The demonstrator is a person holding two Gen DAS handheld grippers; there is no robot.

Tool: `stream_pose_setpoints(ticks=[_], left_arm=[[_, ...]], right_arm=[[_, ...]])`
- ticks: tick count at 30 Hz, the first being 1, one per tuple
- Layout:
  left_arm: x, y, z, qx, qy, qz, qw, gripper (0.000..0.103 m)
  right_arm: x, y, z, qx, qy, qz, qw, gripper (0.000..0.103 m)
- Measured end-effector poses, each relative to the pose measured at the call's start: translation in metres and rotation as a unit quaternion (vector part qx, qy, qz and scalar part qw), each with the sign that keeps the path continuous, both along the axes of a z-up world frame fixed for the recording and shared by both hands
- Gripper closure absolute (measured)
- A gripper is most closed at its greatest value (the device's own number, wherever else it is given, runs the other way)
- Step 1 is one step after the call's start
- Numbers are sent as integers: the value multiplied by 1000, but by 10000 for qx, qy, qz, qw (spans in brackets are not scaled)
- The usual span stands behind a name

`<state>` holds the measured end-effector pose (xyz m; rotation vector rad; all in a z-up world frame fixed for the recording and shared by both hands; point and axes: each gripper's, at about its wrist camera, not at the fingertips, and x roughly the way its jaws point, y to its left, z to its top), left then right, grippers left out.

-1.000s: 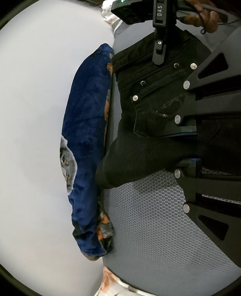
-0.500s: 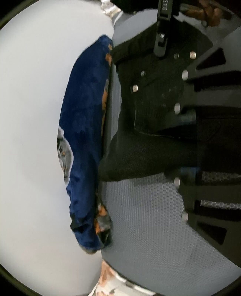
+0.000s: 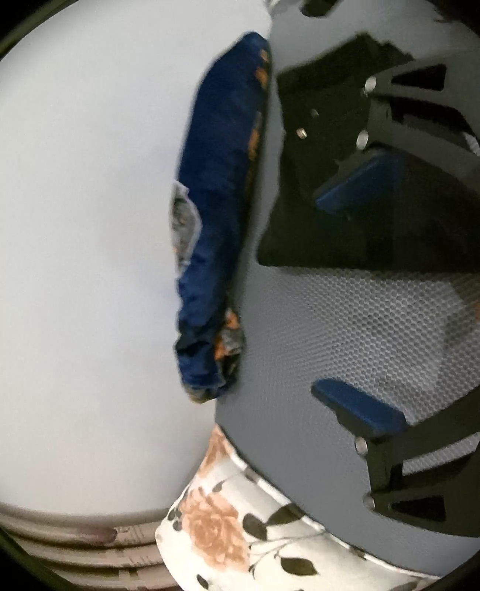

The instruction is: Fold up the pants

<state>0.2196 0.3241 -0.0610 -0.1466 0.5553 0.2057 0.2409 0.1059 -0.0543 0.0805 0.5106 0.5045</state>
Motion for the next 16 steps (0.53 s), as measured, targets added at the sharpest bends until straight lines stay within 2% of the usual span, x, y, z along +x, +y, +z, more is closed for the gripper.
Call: stream_pose_setpoints(ticks=[6, 10, 16], left_arm=[[-27, -8, 26, 126, -322, -42, 9994, 0], [-44, -10, 37, 174, -552, -48, 9983, 0], [-62, -4, 49, 100, -612, 130, 9980, 0]], right_arm=[[-24, 27, 3, 96, 199, 375, 9991, 52], [-35, 29, -1, 186, 397, 446, 9980, 50], [-51, 32, 3, 155, 449, 509, 9976, 45]])
